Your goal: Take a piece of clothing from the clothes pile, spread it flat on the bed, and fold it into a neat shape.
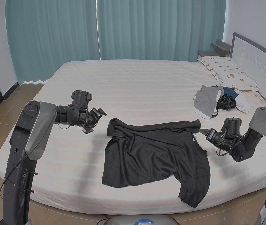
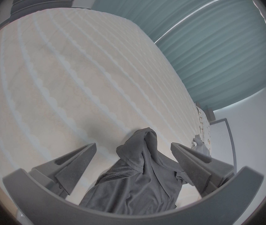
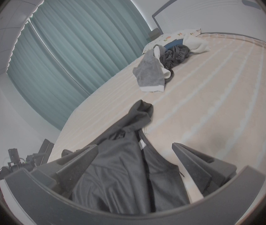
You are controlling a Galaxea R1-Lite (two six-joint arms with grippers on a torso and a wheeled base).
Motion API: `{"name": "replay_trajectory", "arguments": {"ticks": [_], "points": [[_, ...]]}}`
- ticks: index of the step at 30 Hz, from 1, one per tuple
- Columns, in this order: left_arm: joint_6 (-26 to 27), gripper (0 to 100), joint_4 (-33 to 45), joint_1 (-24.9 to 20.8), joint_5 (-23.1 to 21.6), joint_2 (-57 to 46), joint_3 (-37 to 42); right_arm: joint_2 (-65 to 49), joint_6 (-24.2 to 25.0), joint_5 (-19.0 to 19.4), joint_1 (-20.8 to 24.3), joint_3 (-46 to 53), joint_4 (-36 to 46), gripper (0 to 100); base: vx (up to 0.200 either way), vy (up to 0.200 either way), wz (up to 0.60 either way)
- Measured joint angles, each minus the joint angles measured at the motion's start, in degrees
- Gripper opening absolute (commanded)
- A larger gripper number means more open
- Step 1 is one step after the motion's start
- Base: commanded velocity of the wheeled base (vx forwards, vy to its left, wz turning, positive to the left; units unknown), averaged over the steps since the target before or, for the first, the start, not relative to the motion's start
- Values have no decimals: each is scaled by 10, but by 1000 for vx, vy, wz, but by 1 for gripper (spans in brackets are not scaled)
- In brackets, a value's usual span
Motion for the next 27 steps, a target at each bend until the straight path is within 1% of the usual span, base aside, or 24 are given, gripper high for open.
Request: {"name": "replay_trajectory", "arguments": {"ticks": [4,7,13,18,27], "points": [[-16,100,34,9,-12,-25,14,-20,4,21,-13,67,-18,100,0,0,0],[-20,100,43,12,-16,-45,41,-31,19,33,-19,107,-33,100,0,0,0],[-23,100,21,13,-34,-95,147,-50,53,75,-24,175,-76,100,0,0,0],[-22,100,-59,8,-43,-141,263,-62,58,104,-29,222,-105,100,0,0,0],[-26,100,-276,-17,-45,-208,515,-76,59,143,-42,283,-138,100,0,0,0]]}}
